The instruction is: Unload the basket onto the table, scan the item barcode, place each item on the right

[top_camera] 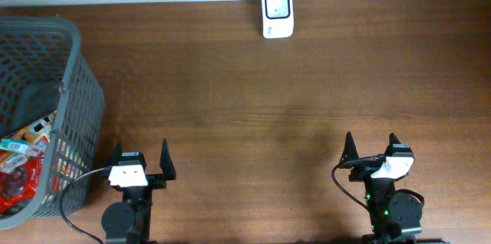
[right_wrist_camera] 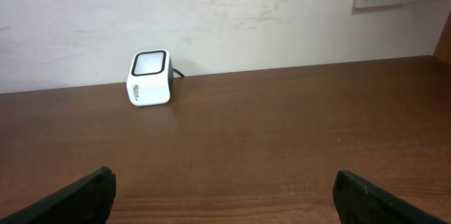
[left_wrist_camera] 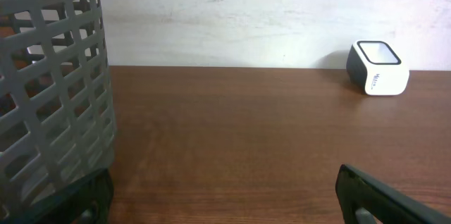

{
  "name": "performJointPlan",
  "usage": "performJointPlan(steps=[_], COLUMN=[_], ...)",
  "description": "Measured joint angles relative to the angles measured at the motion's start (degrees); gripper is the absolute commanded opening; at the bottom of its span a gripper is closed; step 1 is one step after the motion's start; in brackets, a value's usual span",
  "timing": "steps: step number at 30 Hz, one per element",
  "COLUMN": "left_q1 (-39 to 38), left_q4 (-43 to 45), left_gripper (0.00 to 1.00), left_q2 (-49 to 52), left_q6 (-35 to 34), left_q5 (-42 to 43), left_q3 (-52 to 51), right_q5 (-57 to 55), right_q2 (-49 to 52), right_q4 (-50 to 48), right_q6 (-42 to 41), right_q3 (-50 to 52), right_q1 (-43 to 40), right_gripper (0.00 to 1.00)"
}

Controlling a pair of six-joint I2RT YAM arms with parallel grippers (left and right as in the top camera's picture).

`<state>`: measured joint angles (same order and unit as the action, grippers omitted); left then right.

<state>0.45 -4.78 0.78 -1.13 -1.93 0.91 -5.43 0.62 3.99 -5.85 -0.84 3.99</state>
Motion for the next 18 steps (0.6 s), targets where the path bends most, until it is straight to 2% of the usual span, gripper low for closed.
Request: performJointPlan(steps=[5,8,11,13,14,15,17,18], left_q1=[0.0,0.02,0.02,0.04,0.07,0.0,0.0,0.0], left_q4=[0.0,0.0,0.98,11.47,21.84,27.98,24.02,16.94], left_gripper=[0.99,0.99,0.99,0.99,0.99,0.99,0.99,0.99], left_q2=[0.0,0.0,0.02,0.11,0.37,-0.2,-0.11,0.72], left_q6=[0.07,6.36,8.22,7.56,7.37,7.32,7.37,7.87], left_q5=[-0.02,-0.07,-0.04,5.86,11.67,16.31,19.69,20.92], left_q3=[0.0,0.0,-0.07,-0.35,-0.28,0.9,4.39,8.44], right_q5=[0.0,0.0,0.0,0.2,0.22,0.22,0.2,0.17], right_q2=[0.0,0.0,0.0,0.0,0.07,0.07,0.07,0.02], right_q4=[0.0,0.02,0.02,0.02,0.02,0.04,0.04,0.04], right_q6=[0.04,0.02,0.0,0.02,0.04,0.07,0.04,0.04], right_q3=[0.0,0.0,0.0,0.0,0.0,0.0,0.0,0.0], right_q1=[0.0,0.0,0.0,0.0,0.0,0.0,0.0,0.0], right_gripper=[0.98,0.98,0.98,0.98,0.98,0.99,0.98,0.98])
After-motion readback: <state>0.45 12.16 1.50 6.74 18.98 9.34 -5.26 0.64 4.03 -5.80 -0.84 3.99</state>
